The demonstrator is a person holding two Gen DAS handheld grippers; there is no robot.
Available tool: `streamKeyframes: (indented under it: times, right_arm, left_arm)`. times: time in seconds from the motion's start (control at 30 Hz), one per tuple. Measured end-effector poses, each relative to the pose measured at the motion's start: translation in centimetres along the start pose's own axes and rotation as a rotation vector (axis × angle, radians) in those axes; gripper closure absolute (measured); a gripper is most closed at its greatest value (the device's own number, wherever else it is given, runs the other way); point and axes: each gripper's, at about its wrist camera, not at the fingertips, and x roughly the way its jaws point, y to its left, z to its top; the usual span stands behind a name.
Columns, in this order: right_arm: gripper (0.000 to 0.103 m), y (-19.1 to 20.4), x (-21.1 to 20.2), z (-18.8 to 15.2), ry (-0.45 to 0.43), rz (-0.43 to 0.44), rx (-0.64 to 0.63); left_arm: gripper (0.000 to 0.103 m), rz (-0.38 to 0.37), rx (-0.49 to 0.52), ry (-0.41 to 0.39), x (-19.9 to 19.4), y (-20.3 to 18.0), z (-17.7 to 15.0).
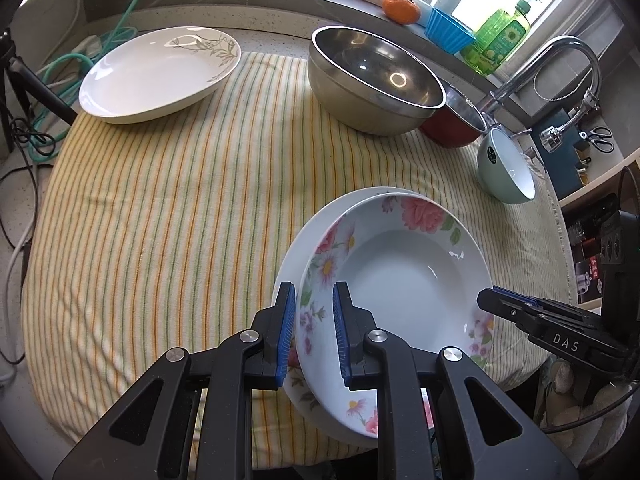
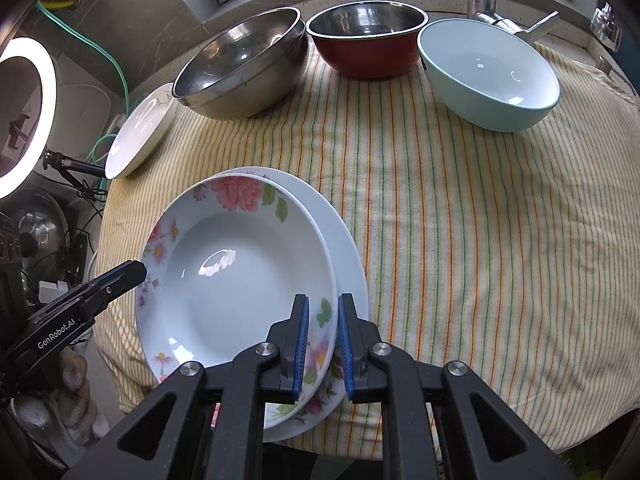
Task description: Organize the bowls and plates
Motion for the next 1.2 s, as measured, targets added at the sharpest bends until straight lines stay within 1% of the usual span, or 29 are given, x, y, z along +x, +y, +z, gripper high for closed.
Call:
streamKeyframes:
  times: [0.17,0.27,0.5,0.6,0.73,0.9,0.93,0.97,1.07,1.2]
  right_arm:
    - [0.088,0.1,0.0,0.0,0.0,-0.006,-0.005]
    - [0.083,0.4,0.1,0.0,0.004,-0.003,-0.014]
    - [0.083,0.3,0.2,0.0,0.005,-0.003,-0.004]
    - [0.081,-0.1,-0.2,0.0,-0.009,-0.015,0.013]
    - [0.076,-1.0,-1.5,-0.1,-0.045,-0.022,0.051]
    - [0.07,-1.0,-3.9,0.2,-0.107,0.018,0.065]
    - [0.067,-0.7,-4.4,0.4,-0.122,0.03,0.062]
    - [0.066,-0.3,-4.9,0.6,-0.139,0.042,0.056]
    - [0.065,1.8,-6.1,1.3,-0.196,0.054,0.011]
    - [0.065,6.0,-7.3,2.3,-0.253,0.052,-0.088]
  left_arm:
    - [0.087,-0.007,0.0,0.005,0.0,0.1,0.0]
    - [0.087,-0.011,0.003,0.007,0.0,0.1,0.0]
    - [0.087,-0.025,-0.001,0.009,0.0,0.3,0.1]
    - [0.087,-0.008,-0.018,0.002,-0.1,0.8,0.1]
    - [0.087,-0.007,-0.071,-0.018,-0.8,2.5,0.1]
    - [0.087,0.007,-0.166,-0.064,-2.4,5.7,0.0]
    - [0.087,0.011,-0.184,-0.073,-2.7,6.4,0.0]
    - [0.087,0.015,-0.202,-0.083,-3.1,7.1,0.0]
    - [0.087,0.016,-0.256,-0.108,-4.0,9.2,0.1]
    - [0.087,0.009,-0.306,-0.142,-5.1,11.5,0.4]
